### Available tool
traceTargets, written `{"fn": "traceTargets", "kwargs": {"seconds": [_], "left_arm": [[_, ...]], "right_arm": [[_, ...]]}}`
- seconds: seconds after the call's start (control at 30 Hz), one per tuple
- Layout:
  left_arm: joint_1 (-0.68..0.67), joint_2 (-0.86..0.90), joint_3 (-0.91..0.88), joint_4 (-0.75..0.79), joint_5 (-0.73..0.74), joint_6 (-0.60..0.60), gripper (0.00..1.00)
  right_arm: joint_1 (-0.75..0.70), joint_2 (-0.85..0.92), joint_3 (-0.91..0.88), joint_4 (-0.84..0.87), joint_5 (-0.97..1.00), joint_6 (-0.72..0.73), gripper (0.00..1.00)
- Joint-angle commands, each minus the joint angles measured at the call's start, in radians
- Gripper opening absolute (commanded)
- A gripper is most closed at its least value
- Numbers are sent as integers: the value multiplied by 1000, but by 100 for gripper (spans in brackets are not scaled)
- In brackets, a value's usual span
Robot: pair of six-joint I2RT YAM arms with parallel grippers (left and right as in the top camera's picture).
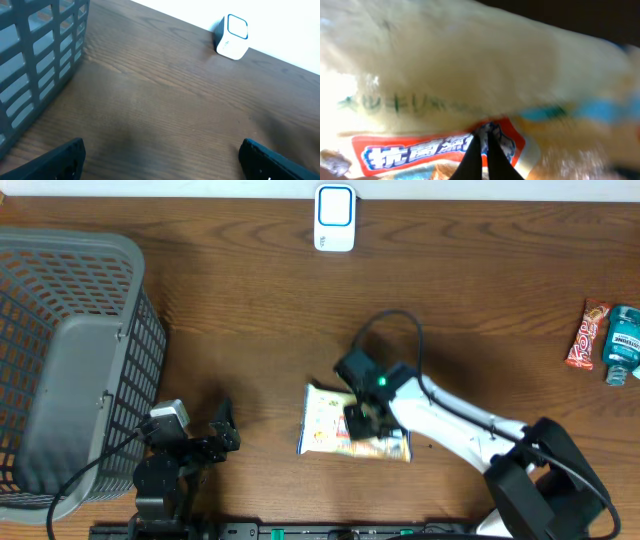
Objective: Scan the item barcode
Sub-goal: 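Lower the right gripper and grasp the yellow snack bag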
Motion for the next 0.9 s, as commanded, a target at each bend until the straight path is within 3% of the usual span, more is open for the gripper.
{"fn": "traceTargets", "kwargs": {"seconds": [0.0,0.23,0.4,0.53,0.6,0.87], "left_arm": [[3,-3,-6,1,10,-10,98],[3,-3,-6,1,10,-10,98],[3,-3,-6,1,10,-10,98],[3,-3,-6,1,10,-10,98],[3,-3,-6,1,10,-9,98],[3,-3,-6,1,10,-9,98]], "right_arm": [[-54,16,177,18,149,-98,11],[-69,16,426,-93,9,-289,11],[-8,58,405,-40,-39,-303,6],[22,175,403,55,-28,-303,6],[29,236,404,80,-52,-303,1],[53,301,404,-78,-232,-405,1]]}}
